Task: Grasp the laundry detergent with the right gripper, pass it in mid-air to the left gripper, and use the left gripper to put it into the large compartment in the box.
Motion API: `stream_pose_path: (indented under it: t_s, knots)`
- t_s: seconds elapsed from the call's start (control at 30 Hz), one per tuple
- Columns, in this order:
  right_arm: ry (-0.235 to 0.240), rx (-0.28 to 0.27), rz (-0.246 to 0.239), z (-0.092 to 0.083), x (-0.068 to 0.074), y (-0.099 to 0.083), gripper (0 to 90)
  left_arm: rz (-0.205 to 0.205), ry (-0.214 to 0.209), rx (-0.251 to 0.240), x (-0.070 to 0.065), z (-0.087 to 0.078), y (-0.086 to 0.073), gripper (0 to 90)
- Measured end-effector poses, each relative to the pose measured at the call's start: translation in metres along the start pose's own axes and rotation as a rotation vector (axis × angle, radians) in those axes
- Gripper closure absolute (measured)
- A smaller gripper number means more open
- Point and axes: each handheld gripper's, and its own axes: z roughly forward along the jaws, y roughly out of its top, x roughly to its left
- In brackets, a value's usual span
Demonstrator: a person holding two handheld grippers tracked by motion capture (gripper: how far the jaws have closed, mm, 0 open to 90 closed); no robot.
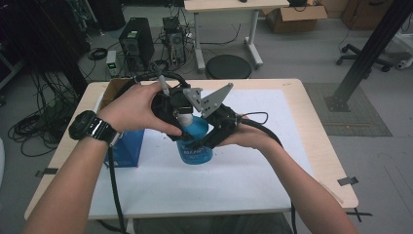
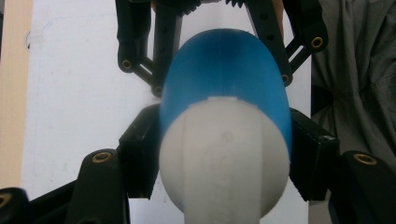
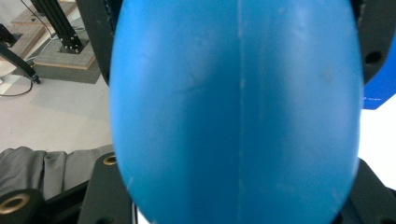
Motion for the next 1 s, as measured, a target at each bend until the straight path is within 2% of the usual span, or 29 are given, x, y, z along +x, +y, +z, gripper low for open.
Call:
stream_pose_path:
  t_s: [0.17,0.3,0.5,0.53,0.57,0.67,0.8,0.9,1.0]
  knots:
    - [0.001,0.008,0.006,0.0,-0.001,-0.001,43.3,-0.003,-0.002,-0.005,0.001,0.002,-0.001,38.0]
    - [0.005,0.008,0.01,0.0,-0.002,-0.002,43.2,-0.027,-0.006,0.003,0.002,0.002,0.001,38.2]
    - [0.042,-0.001,0.027,0.0,-0.005,-0.004,41.2,-0.077,-0.033,0.013,0.006,0.003,0.005,38.3]
    - [0.018,-0.018,0.034,-0.001,-0.005,-0.004,26.1,-0.086,-0.036,0.011,0.007,0.002,0.006,38.4]
    - [0.018,-0.018,0.034,-0.001,-0.005,-0.004,26.1,-0.091,-0.035,0.006,0.008,0.001,0.006,38.4]
    - [-0.009,0.0,0.047,-0.002,-0.005,-0.007,16.5,-0.125,-0.023,0.002,0.011,-0.007,0.007,38.4]
    - [-0.04,0.011,0.084,-0.01,-0.008,-0.017,8.4,-0.205,0.018,-0.002,0.018,-0.02,0.003,38.4]
    - [-0.083,0.049,0.084,-0.022,-0.009,-0.026,7.5,-0.318,0.06,-0.008,0.027,-0.034,-0.004,38.4]
    - [-0.128,0.13,0.079,-0.034,-0.01,-0.038,6.9,-0.444,0.125,0.008,0.035,-0.049,-0.01,38.4]
